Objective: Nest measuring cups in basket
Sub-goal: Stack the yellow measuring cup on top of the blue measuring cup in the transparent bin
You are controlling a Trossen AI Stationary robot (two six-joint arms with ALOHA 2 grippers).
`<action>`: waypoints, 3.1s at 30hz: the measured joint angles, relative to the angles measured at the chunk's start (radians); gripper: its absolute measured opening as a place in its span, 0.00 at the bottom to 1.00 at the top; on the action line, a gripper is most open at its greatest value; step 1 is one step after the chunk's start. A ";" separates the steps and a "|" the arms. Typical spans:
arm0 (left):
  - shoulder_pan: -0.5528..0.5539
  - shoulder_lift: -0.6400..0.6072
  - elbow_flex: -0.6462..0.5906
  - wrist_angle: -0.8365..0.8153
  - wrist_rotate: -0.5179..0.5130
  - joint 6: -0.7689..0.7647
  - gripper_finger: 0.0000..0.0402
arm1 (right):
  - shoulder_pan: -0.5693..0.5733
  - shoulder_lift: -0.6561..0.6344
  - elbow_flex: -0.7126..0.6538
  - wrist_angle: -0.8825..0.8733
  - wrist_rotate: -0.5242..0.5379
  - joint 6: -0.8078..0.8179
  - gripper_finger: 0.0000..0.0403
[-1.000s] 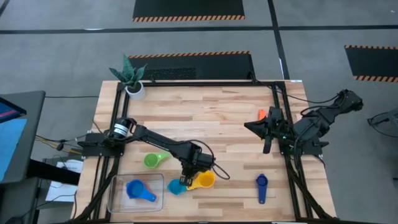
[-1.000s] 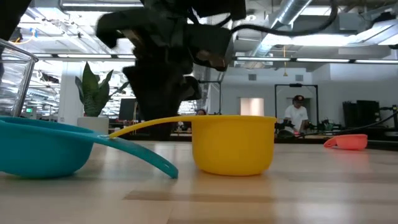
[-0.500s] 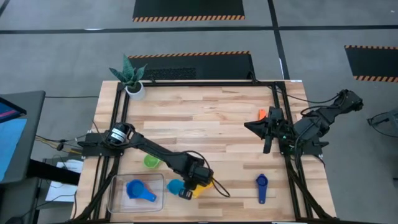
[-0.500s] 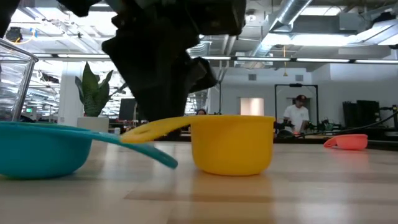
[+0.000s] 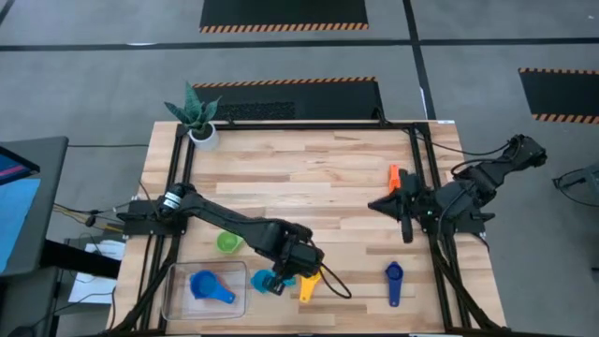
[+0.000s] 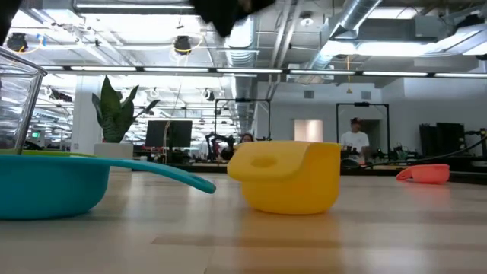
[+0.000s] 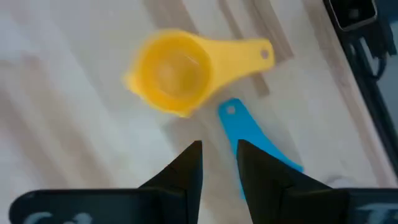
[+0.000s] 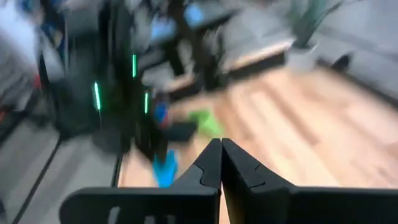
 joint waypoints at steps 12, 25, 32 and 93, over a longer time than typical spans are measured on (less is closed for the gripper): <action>0.001 -0.006 0.065 -0.154 -0.273 0.245 0.22 | 0.096 0.039 0.000 -0.518 -0.150 0.365 0.06; 0.031 -0.005 -0.175 0.214 -0.191 0.843 0.22 | 0.155 0.193 -0.001 -0.576 -0.084 0.464 0.05; 0.018 -0.003 -0.335 0.319 -0.374 1.050 0.22 | 0.213 0.299 -0.001 -0.576 -0.068 0.579 0.06; 0.000 0.094 -0.340 0.431 -0.255 1.118 0.16 | 0.332 0.463 0.000 -0.554 -0.066 0.853 0.05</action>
